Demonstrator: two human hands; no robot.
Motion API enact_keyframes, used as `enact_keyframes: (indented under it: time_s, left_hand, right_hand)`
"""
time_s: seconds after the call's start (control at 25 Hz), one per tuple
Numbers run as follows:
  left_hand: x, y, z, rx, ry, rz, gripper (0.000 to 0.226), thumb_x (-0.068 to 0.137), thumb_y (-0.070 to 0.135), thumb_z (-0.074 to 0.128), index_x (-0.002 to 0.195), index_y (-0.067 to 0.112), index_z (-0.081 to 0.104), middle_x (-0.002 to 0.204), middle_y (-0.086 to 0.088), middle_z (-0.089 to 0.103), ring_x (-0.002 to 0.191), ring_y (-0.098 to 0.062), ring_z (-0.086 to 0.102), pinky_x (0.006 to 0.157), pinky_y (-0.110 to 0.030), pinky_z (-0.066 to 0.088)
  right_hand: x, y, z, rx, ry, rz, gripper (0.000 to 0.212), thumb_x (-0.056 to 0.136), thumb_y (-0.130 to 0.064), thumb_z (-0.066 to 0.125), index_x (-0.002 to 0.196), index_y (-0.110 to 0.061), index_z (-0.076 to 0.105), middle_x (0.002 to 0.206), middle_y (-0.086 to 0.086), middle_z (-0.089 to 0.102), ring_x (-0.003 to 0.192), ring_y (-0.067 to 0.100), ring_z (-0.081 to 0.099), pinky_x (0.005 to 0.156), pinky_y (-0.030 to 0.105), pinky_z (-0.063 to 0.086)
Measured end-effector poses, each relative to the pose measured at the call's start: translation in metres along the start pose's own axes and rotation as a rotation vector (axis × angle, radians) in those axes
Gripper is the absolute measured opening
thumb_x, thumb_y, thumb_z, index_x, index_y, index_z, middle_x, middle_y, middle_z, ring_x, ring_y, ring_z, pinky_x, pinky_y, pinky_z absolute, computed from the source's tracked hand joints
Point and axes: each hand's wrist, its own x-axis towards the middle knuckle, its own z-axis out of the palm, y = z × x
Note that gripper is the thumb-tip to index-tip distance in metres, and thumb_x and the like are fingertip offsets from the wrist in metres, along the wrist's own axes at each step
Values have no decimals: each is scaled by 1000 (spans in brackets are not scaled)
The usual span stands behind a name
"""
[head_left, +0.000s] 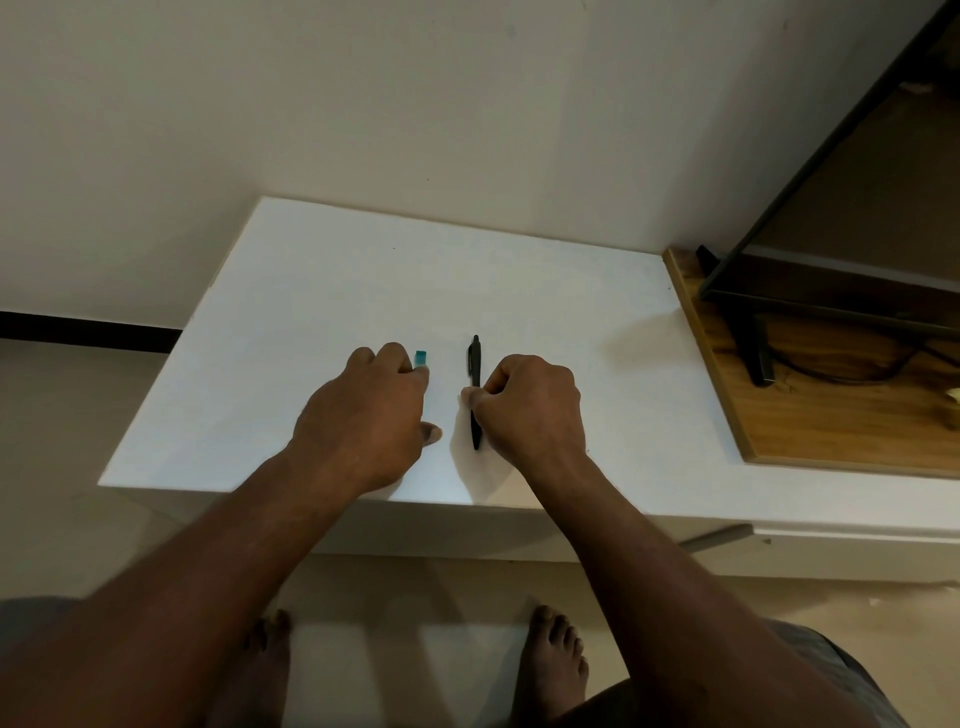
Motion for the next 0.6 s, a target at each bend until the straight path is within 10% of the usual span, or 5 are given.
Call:
enact_keyframes:
  time_s: [0.6]
  left_hand:
    - [3,-4,5,20,10,-1,73,86,60,68,147,25,49,143,4,51,127,-23,47,80,-37,54]
  right_hand:
    - [6,4,6,-14,-8,-17,29,94,-45,71,81,-19,67,66,-10,58,61,7,54,54,20,36]
